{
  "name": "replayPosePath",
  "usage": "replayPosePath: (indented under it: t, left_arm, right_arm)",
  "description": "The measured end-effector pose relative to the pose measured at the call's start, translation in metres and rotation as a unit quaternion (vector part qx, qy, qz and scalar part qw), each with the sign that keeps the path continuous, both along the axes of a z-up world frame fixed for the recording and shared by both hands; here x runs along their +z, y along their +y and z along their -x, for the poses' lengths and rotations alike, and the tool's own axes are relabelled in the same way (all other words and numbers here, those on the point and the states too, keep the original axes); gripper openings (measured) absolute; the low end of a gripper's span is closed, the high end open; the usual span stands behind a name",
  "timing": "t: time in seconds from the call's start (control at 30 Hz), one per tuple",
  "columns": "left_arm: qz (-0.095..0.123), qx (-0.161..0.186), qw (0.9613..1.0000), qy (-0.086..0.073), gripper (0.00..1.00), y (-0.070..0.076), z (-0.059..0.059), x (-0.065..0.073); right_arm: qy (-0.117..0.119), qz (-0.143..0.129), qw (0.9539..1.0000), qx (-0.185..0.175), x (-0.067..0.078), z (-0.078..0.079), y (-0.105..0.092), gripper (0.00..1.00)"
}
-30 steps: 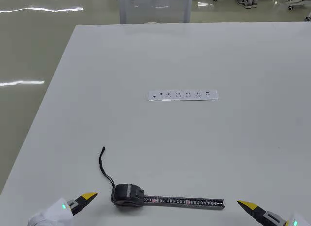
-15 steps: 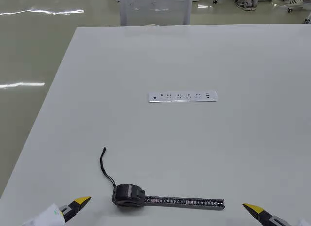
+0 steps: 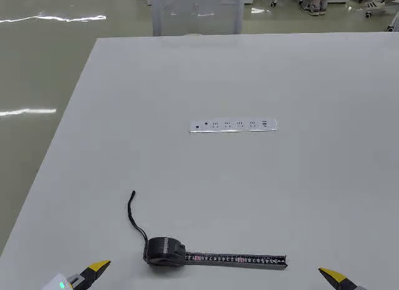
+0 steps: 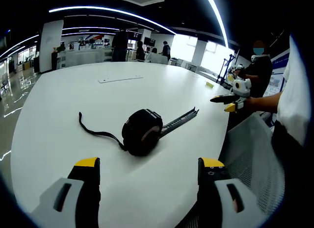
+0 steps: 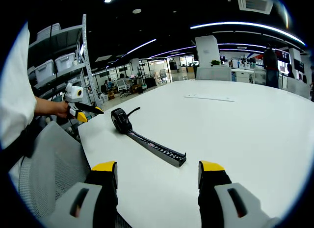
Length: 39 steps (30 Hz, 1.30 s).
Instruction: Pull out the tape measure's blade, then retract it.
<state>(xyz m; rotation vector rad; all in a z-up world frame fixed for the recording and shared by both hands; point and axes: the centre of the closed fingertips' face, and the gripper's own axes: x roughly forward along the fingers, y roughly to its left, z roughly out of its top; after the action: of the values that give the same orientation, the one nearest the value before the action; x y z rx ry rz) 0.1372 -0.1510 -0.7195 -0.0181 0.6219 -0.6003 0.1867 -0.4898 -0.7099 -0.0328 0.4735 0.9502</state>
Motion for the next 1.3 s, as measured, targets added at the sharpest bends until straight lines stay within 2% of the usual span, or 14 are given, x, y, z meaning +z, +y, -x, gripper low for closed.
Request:
replayPosePath:
  t: [0.2, 0.77, 1.3]
  left_arm:
    - [0.001, 0.006, 1.0000, -0.002, 0.81, 0.001, 0.004, 0.004]
    - [0.001, 0.012, 0.9999, 0.005, 0.82, 0.004, 0.019, 0.001]
    - [-0.001, 0.010, 0.9999, 0.007, 0.82, 0.002, 0.019, 0.001]
  right_arm:
    - [0.004, -0.002, 1.0000, -0.008, -0.003, 0.006, -0.004, 0.68]
    - [0.008, -0.007, 0.9998, -0.019, -0.004, 0.018, -0.009, 0.70]
    - [0.010, -0.008, 0.9997, -0.023, -0.003, 0.021, -0.010, 0.70]
